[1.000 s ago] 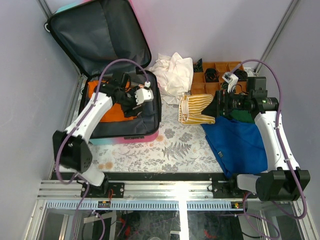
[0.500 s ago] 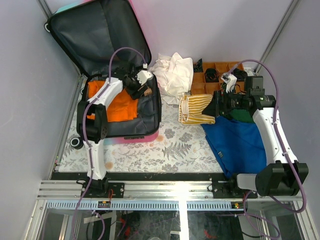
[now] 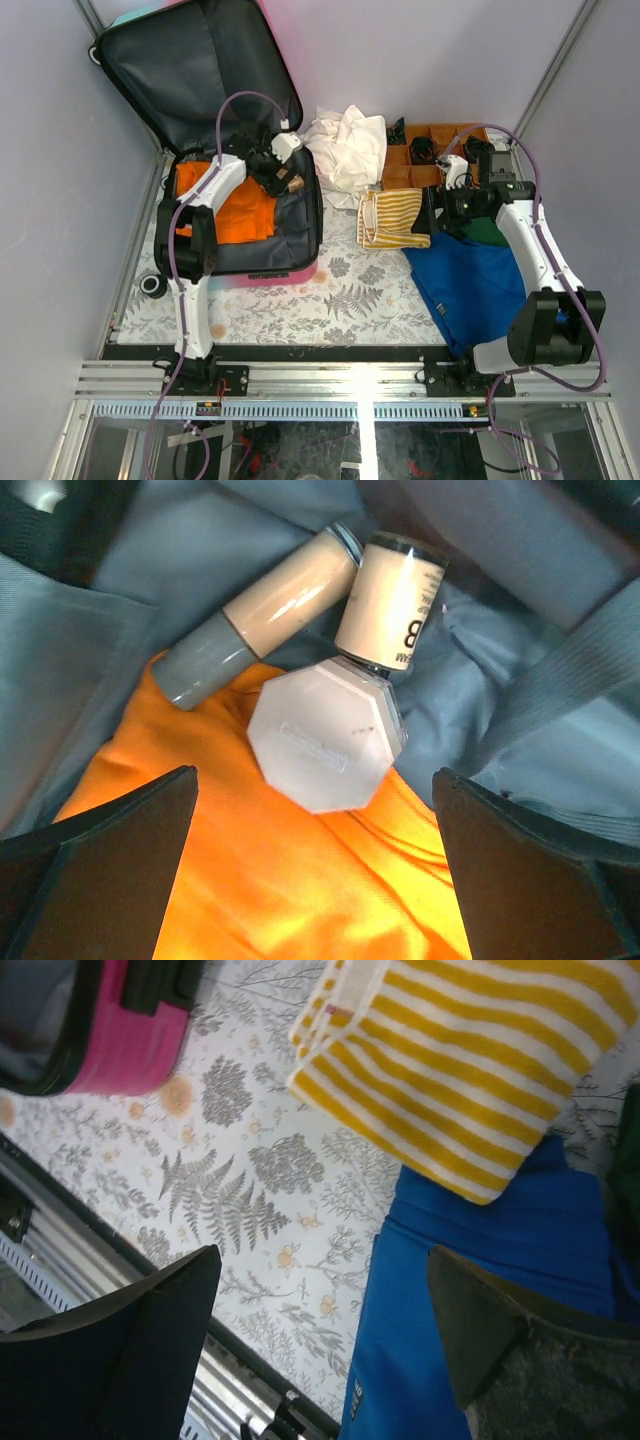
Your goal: Pack the luggage
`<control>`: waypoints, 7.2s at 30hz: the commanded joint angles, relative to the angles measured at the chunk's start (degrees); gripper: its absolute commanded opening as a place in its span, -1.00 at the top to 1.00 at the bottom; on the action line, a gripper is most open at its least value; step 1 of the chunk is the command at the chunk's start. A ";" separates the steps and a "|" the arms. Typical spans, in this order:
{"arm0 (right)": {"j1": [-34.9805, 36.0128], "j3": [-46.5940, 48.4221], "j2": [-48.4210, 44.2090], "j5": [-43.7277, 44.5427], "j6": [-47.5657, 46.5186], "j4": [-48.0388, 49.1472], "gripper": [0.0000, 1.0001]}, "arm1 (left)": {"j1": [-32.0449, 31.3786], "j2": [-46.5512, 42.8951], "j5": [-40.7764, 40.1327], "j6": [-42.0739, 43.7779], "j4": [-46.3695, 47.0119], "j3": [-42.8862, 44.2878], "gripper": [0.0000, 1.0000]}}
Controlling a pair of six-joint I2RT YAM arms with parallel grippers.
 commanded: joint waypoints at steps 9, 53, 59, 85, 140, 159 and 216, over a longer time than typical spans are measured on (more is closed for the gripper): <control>10.95 5.27 9.79 11.86 1.08 10.74 -0.77 | 0.39 -22.07 4.54 -14.40 3.07 -5.54 -1.00; 31.54 8.07 37.42 43.59 19.14 18.71 0.71 | 0.40 -50.88 4.21 -30.29 10.10 -31.40 -1.00; 28.89 9.95 27.79 34.33 19.34 15.45 1.00 | 0.40 -52.26 3.84 -30.57 9.26 -31.48 -1.00; 36.62 30.02 19.35 32.76 37.46 20.42 0.99 | 8.41 -54.18 5.96 -39.50 10.80 -34.62 -1.00; 47.70 30.74 28.84 22.65 33.30 33.75 -0.89 | 13.14 -50.63 15.64 -34.57 1.60 -24.68 -1.00; 4.63 15.34 5.81 14.44 -1.61 0.81 -0.90 | 1.92 -46.48 14.56 -27.99 -1.75 -21.95 -1.00; -10.83 27.09 25.67 28.07 6.19 9.01 0.99 | 1.72 -50.25 12.30 -28.50 4.19 -27.17 -1.00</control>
